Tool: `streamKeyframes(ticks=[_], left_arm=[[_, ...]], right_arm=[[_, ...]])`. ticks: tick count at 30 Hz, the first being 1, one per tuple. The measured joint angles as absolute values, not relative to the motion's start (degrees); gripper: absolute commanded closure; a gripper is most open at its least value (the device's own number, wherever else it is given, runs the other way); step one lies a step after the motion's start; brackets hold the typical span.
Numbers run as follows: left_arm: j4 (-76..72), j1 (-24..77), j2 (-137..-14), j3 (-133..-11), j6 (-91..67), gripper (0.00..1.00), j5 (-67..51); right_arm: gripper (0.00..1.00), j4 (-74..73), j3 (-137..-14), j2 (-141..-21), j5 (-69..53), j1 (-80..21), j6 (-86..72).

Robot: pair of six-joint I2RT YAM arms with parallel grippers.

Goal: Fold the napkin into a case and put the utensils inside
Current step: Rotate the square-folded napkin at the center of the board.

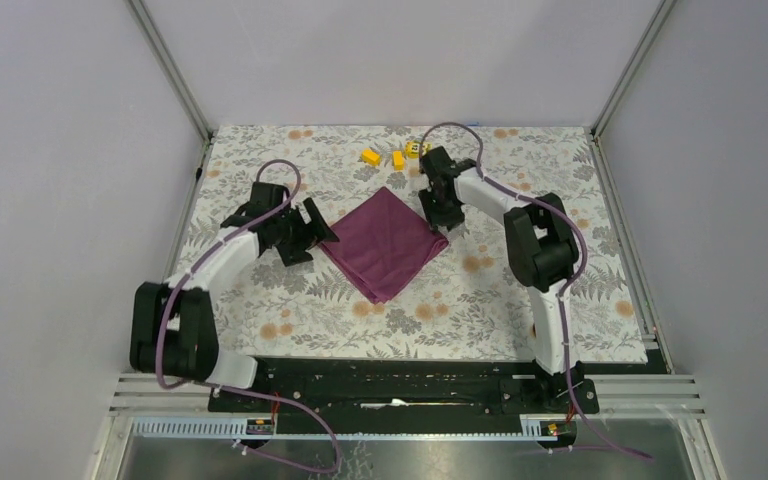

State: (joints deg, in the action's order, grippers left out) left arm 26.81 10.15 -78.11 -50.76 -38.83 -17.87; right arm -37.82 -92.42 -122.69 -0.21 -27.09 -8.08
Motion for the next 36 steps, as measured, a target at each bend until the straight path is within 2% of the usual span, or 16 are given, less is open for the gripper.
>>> streamKeyframes(ticks=[3, 7, 15, 18, 21, 30, 33, 36], left_arm=[[24.3, 7.4, -84.6, -53.2, -39.7, 0.05, -20.3], [22.9, 5.3, -94.5, -60.5, -40.4, 0.01, -20.1], [24.6, 5.3, -114.9, -81.8, -34.7, 0.04, -17.1], [24.5, 5.3, -118.9, -85.4, -32.6, 0.13, -18.7], [22.7, 5.2, -118.7, -83.8, -32.0, 0.25, -19.4], [11.7, 5.5, -107.3, -62.7, -37.7, 0.62, -20.7], [8.7, 6.6, -104.1, -56.7, -40.3, 0.68, -21.7], [5.1, 9.5, -100.5, -50.5, -43.0, 0.7, -22.5]], right_arm=[[0.24, -39.5, -99.8, -125.1, 6.3, -27.0, -7.4], [0.17, -39.7, -99.6, -120.4, 6.9, -27.0, -8.9], [0.15, -27.4, -68.6, -91.9, -13.0, -27.0, -17.3], [0.15, -23.2, -61.5, -88.5, -19.2, -27.0, -20.0], [0.15, -20.5, -57.2, -88.4, -23.2, -27.0, -21.7], [0.15, -16.7, -56.1, -88.3, -27.6, -27.0, -23.1], [0.15, -16.0, -56.1, -88.2, -28.1, -27.0, -23.2], [0.14, -15.7, -55.9, -88.2, -28.1, -27.0, -23.3]])
